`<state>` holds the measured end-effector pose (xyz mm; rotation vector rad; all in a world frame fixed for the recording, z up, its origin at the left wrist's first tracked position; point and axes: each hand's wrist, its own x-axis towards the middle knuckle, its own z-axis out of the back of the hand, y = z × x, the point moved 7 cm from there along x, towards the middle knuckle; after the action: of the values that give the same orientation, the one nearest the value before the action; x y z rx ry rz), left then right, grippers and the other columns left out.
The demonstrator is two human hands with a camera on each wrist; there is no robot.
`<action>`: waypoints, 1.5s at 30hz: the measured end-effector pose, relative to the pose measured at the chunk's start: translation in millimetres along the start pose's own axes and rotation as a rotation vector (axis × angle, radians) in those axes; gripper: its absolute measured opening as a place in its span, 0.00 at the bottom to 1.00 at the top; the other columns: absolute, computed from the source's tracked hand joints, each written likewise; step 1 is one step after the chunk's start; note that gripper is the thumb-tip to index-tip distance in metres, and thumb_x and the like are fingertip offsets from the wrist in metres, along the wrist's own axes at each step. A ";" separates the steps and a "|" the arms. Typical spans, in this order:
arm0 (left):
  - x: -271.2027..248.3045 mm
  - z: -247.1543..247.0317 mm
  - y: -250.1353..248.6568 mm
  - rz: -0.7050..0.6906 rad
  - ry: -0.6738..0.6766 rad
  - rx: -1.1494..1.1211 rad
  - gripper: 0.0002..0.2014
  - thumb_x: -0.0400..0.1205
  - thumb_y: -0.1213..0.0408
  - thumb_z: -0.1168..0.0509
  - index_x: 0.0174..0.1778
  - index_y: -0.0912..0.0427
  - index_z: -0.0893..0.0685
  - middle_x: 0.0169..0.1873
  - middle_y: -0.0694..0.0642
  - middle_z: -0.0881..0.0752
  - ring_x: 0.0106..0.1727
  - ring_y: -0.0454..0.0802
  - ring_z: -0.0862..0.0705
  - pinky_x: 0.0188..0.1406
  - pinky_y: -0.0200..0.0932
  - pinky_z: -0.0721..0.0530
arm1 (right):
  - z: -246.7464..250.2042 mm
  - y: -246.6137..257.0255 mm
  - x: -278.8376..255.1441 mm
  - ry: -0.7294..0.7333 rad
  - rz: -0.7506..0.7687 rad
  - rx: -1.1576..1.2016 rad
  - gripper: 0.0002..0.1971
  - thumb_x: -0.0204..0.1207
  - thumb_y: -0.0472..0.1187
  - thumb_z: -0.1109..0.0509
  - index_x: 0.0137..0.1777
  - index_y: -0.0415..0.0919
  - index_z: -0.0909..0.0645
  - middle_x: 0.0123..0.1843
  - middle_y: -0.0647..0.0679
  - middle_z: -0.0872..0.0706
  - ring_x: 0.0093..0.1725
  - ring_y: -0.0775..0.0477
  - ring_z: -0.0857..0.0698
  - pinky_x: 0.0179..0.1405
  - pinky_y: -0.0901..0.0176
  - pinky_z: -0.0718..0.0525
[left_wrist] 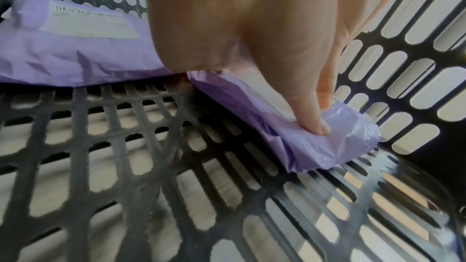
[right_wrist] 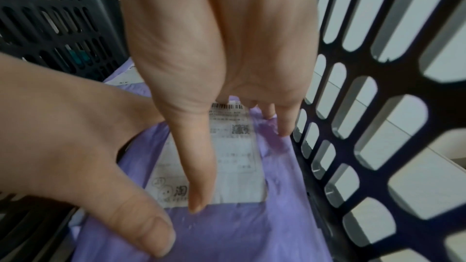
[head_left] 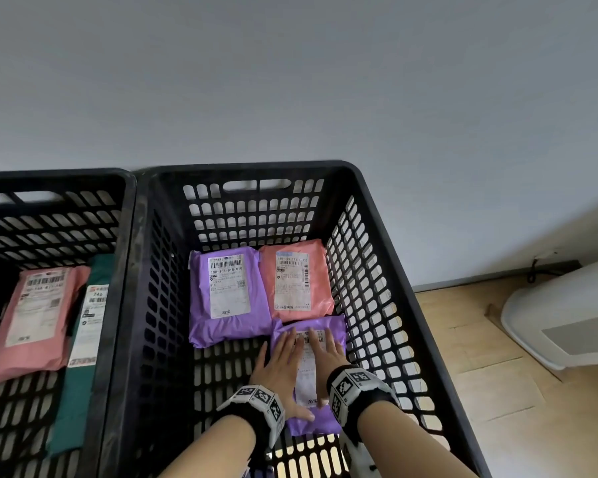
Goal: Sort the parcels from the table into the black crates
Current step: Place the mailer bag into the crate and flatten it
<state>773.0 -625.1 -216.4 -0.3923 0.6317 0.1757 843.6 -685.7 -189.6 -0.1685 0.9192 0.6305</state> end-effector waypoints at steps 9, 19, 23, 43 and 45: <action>-7.8 23.6 -6.7 0.010 0.025 -0.077 0.60 0.72 0.37 0.31 0.82 0.59 0.68 0.80 0.55 0.71 0.81 0.54 0.71 0.82 0.54 0.62 | 10.1 -0.2 -1.3 0.017 -0.048 0.124 0.57 0.72 0.28 0.26 0.83 0.50 0.69 0.85 0.39 0.65 0.84 0.34 0.57 0.81 0.43 0.47; -56.0 109.4 3.8 0.129 -0.156 -0.036 0.49 0.79 0.47 0.33 0.84 0.60 0.59 0.84 0.56 0.59 0.84 0.52 0.57 0.83 0.54 0.49 | 81.3 18.5 -39.7 -0.150 0.069 0.193 0.55 0.71 0.42 0.22 0.85 0.43 0.61 0.86 0.39 0.52 0.83 0.38 0.42 0.79 0.47 0.35; -90.0 156.7 2.7 0.197 -0.279 -0.075 0.43 0.80 0.47 0.35 0.84 0.60 0.53 0.84 0.57 0.56 0.84 0.54 0.53 0.82 0.55 0.46 | 118.2 37.7 -75.6 -0.268 0.180 0.251 0.46 0.76 0.45 0.27 0.84 0.39 0.54 0.82 0.40 0.36 0.77 0.40 0.30 0.73 0.54 0.29; -414.4 229.0 -14.1 0.454 -0.891 -0.343 0.34 0.85 0.51 0.40 0.83 0.60 0.45 0.83 0.58 0.45 0.82 0.53 0.41 0.79 0.44 0.41 | 163.7 206.7 -298.1 -0.607 0.829 0.376 0.29 0.79 0.46 0.31 0.77 0.36 0.31 0.74 0.40 0.24 0.70 0.42 0.23 0.69 0.54 0.25; -449.6 213.2 -1.7 0.497 -0.923 -0.378 0.32 0.84 0.54 0.39 0.82 0.61 0.42 0.81 0.57 0.39 0.80 0.53 0.37 0.77 0.44 0.39 | 153.0 236.4 -316.1 -0.621 0.882 0.368 0.27 0.80 0.44 0.31 0.76 0.36 0.29 0.72 0.40 0.22 0.68 0.42 0.21 0.67 0.56 0.26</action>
<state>530.9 -558.1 213.1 -0.4579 -0.2411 0.9011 673.4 -571.7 180.9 0.7710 0.4485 1.2165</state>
